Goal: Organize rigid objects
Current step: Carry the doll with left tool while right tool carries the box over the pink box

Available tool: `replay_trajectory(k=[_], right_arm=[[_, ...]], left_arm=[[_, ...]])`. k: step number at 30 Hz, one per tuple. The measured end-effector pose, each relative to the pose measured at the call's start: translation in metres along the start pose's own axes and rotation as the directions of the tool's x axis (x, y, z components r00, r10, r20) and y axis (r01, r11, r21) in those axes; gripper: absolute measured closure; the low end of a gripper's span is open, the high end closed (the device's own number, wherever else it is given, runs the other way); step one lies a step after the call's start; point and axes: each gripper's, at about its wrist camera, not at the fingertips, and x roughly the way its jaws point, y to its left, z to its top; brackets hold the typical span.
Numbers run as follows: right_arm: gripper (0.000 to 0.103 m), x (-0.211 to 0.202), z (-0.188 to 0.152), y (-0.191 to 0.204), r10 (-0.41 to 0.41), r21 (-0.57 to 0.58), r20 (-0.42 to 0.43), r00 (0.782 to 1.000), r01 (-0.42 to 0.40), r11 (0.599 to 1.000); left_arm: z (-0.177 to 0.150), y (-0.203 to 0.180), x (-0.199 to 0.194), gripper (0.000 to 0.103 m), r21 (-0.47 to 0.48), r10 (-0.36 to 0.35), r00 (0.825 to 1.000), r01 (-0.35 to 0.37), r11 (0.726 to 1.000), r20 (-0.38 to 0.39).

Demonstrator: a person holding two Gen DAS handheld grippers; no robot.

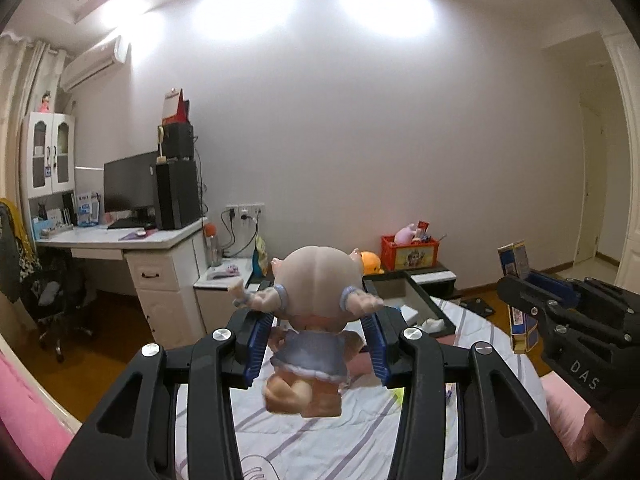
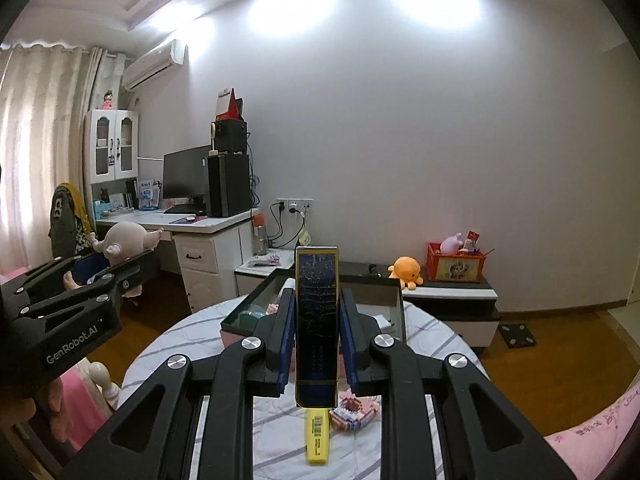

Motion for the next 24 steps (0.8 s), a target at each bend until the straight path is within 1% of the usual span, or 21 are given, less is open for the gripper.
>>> replay_trajectory(k=[4, 7, 16, 21, 24], right_arm=[[0.082, -0.001, 0.004, 0.000, 0.002, 0.000, 0.016, 1.000, -0.002, 1.000], [0.082, 0.002, 0.004, -0.001, 0.003, 0.000, 0.018, 1.000, -0.003, 1.000], [0.082, 0.014, 0.003, -0.006, 0.005, -0.001, 0.008, 1.000, -0.005, 1.000], [0.082, 0.032, 0.004, -0.009, 0.003, -0.004, -0.009, 1.000, -0.003, 1.000], [0.082, 0.054, 0.005, -0.014, 0.004, -0.009, -0.036, 0.999, -0.005, 1.000]], left_arm=[[0.002, -0.001, 0.003, 0.060, 0.003, -0.004, 1.000, 0.004, 1.000, 0.011], [-0.002, -0.004, 0.011, 0.060, 0.020, -0.003, 1.000, 0.003, 1.000, 0.001], [0.000, -0.011, 0.027, 0.060, 0.034, -0.005, 1.000, 0.005, 0.999, 0.008], [0.002, -0.013, 0.051, 0.060, 0.048, -0.001, 1.000, 0.002, 0.999, -0.011], [0.003, -0.016, 0.072, 0.060, 0.062, -0.009, 0.999, 0.011, 0.998, -0.033]])
